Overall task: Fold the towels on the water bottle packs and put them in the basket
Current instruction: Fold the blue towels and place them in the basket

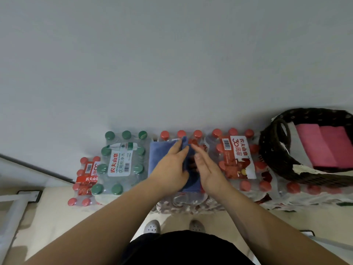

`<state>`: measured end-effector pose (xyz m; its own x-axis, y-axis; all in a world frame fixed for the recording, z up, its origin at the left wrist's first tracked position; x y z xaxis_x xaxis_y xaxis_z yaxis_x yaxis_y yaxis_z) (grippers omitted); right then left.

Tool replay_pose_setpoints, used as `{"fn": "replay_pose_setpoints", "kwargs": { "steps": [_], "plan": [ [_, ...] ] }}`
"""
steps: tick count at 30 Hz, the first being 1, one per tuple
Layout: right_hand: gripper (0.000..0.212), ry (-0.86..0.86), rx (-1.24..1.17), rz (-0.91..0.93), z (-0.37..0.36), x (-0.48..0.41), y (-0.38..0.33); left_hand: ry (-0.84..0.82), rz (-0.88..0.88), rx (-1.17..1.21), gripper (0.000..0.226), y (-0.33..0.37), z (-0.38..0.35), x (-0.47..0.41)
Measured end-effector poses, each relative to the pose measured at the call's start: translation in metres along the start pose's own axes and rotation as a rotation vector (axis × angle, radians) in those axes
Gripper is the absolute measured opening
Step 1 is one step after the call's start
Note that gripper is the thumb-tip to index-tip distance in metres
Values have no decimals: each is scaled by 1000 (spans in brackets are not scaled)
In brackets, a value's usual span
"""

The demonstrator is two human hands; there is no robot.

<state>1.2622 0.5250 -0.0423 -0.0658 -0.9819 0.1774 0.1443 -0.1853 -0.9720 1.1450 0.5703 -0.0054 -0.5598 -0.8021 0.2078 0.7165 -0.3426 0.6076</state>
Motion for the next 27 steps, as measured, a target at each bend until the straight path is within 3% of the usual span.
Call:
{"fn": "replay_pose_setpoints", "kwargs": {
  "steps": [4, 9, 12, 15, 17, 21, 23, 27],
  "plan": [
    [39, -55, 131, 15, 7, -3, -3, 29, 7, -2, 28, -1, -12, 3],
    [31, -84, 377, 66, 8, -7, -1, 326, -3, -68, 21, -17, 5, 17],
    [34, 14, 344, 38, 14, -7, 1, 427, 28, -291, 41, -24, 8, 21],
    [30, 19, 395, 40, 18, -6, 3, 197, 118, -490, 78, -34, -8, 13],
    [29, -1, 485, 57, 19, -6, 4, 71, 157, -575, 91, -42, -22, 8],
    [50, 17, 851, 280, 15, -6, -15, 22, 185, -590, 95, -47, -35, 6],
    [72, -100, 1046, 349, 1, -8, -21, 11, 185, -590, 93, -47, -36, 7],
    [101, -372, 1196, 190, -13, -15, 6, -14, 176, -586, 91, -49, -37, 7]
  ]
}}
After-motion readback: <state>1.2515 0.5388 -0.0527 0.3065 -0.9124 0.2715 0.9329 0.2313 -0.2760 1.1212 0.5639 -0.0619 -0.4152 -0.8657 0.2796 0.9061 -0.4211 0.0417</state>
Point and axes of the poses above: each hand's wrist, its own x-axis away from the middle knuckle, its own z-axis out of the back of the hand, y = z × x, the point moved 5 cm from there along -x, towards the middle knuckle, and after that the axes turned 4 degrees about z, right-handed, at the moved point
